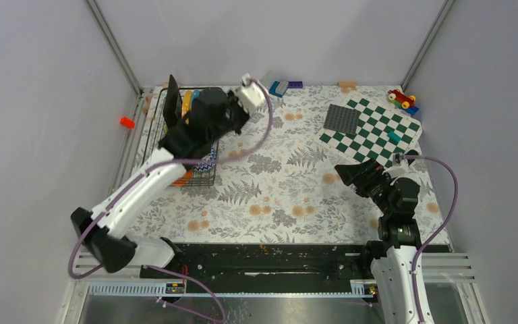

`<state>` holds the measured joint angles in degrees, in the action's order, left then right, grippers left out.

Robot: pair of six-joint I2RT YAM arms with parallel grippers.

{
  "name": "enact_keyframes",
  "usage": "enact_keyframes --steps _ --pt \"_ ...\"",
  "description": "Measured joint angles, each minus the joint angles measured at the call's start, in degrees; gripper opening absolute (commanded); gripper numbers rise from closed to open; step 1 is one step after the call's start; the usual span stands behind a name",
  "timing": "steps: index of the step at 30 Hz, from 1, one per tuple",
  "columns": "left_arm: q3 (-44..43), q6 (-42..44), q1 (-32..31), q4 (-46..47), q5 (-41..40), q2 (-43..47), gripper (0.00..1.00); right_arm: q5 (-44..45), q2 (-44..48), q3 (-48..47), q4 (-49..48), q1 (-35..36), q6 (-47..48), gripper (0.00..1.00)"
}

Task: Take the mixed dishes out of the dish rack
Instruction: Pick up the plate from the dish rack.

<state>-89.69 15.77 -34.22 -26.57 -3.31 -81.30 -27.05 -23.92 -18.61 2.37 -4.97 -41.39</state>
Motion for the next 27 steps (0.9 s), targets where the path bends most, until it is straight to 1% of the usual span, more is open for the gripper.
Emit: enact_keyframes --steps 3,5,8,14,19,21,23,25,27 --pt "12.37 12.63 -7.89 9.14 -1.51 7.48 0.00 -0.04 -1.44 -2.45 -0.48 0.00 -4.68 0.99" --pt "22.40 22.93 -13.42 16.22 -2.73 12.11 0.00 -0.28 -2.75 -4.35 -0.94 0.00 -8.31 0.99" --pt "33.18 35.45 -20.65 23.58 -5.05 14.51 0.00 -1.16 -4.55 -7.43 -1.42 0.00 -13.42 0.99" --pt "41.29 51.17 -29.57 30.80 -10.99 12.11 0.00 -1.20 -5.38 -13.66 2.99 0.00 -18.08 0.99" --pt "47.56 62.75 -34.95 44.37 -16.22 9.53 0.00 -2.67 -5.86 -15.04 5.79 0.02 -19.43 0.97" --pt "49.05 66.47 -36.20 50.16 -17.51 7.06 0.00 -3.52 -7.10 -15.04 6.88 0.24 -19.52 0.97" --pt "49.57 68.65 -37.59 53.70 -18.12 4.94 0.00 -4.07 -8.83 -15.06 8.13 1.22 -19.32 0.96" --pt "50.01 71.04 -38.16 58.64 -18.75 2.36 0.00 -3.93 -10.36 -15.06 9.07 3.32 -18.86 0.93" --pt "50.16 73.09 -38.32 63.89 -19.43 -0.42 0.00 -3.87 -11.89 -15.06 9.42 6.69 -18.36 0.82"
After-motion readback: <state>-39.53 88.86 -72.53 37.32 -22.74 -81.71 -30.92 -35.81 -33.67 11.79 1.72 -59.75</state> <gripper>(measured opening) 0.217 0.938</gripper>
